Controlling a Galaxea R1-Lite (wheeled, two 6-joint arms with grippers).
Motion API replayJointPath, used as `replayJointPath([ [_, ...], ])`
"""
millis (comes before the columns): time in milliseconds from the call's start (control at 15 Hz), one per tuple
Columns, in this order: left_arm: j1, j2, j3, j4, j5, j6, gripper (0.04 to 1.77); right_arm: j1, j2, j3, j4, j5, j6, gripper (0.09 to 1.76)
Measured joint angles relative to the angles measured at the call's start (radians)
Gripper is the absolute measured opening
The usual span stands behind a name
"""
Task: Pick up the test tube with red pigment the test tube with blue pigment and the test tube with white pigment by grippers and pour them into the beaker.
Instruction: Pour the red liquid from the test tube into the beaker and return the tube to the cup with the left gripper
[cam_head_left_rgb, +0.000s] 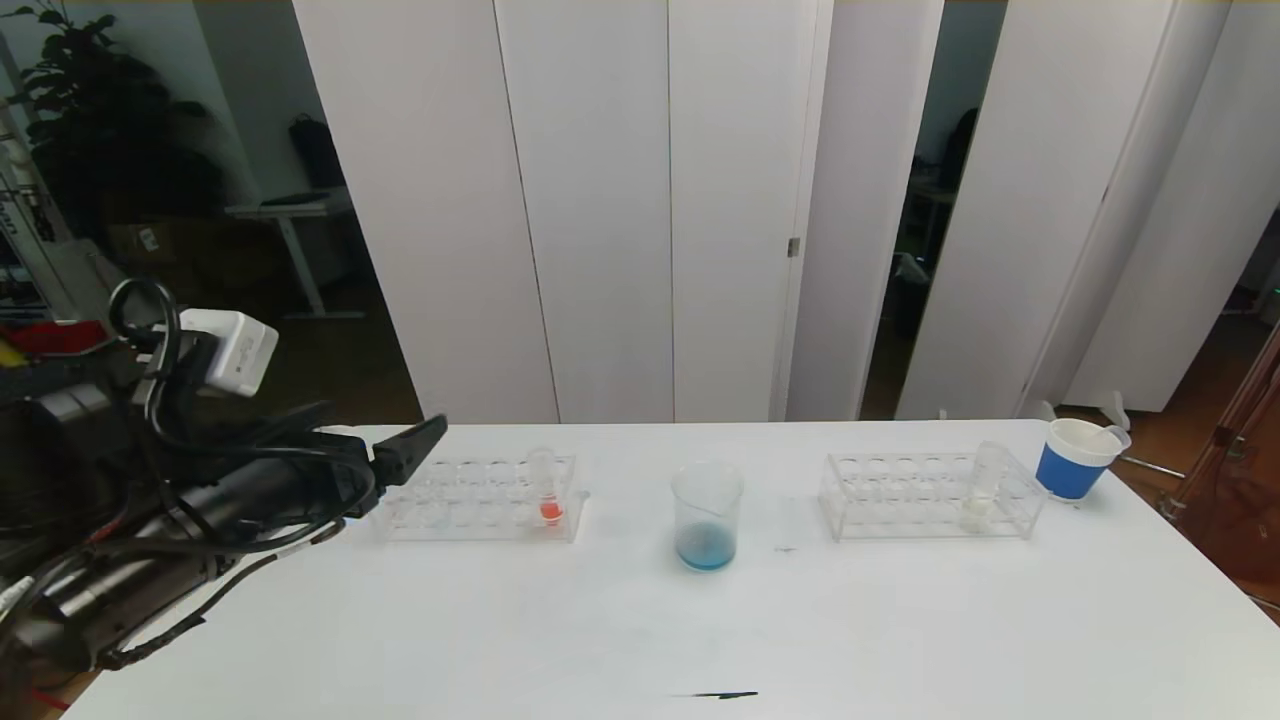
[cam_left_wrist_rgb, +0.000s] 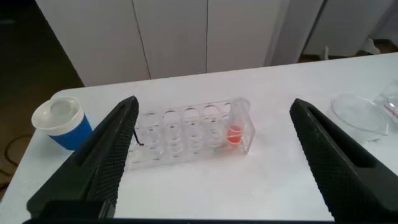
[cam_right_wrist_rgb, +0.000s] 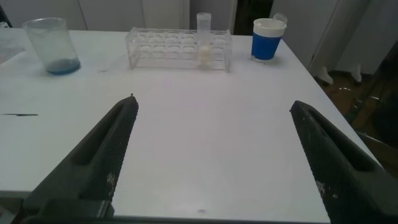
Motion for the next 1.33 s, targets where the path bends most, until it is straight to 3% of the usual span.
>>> replayJointPath([
  [133, -0.053, 0.049, 0.073, -0.114, 0.023, -0.001, 1.74, 0.000, 0.000, 0.000, 0.000, 0.000, 0.000, 1.75],
  [400, -0.153, 0.172, 0.183, -0.323, 0.150, -0.004, 1.74, 0.000, 0.000, 0.000, 0.000, 0.000, 0.000, 1.75],
  [600, -0.215, 0.266, 0.205, -0.391, 0.254, -0.049, 1.74, 0.000, 0.000, 0.000, 0.000, 0.000, 0.000, 1.75],
  [1067, -0.342, 0.506, 0.053, -0.427, 0.456, -0.177, 1.74, 0.000, 0.000, 0.000, 0.000, 0.000, 0.000, 1.75],
  [1333, -0.345, 0.610, -0.058, -0.450, 0.486, -0.181, 1.74, 0.000, 0.000, 0.000, 0.000, 0.000, 0.000, 1.75],
])
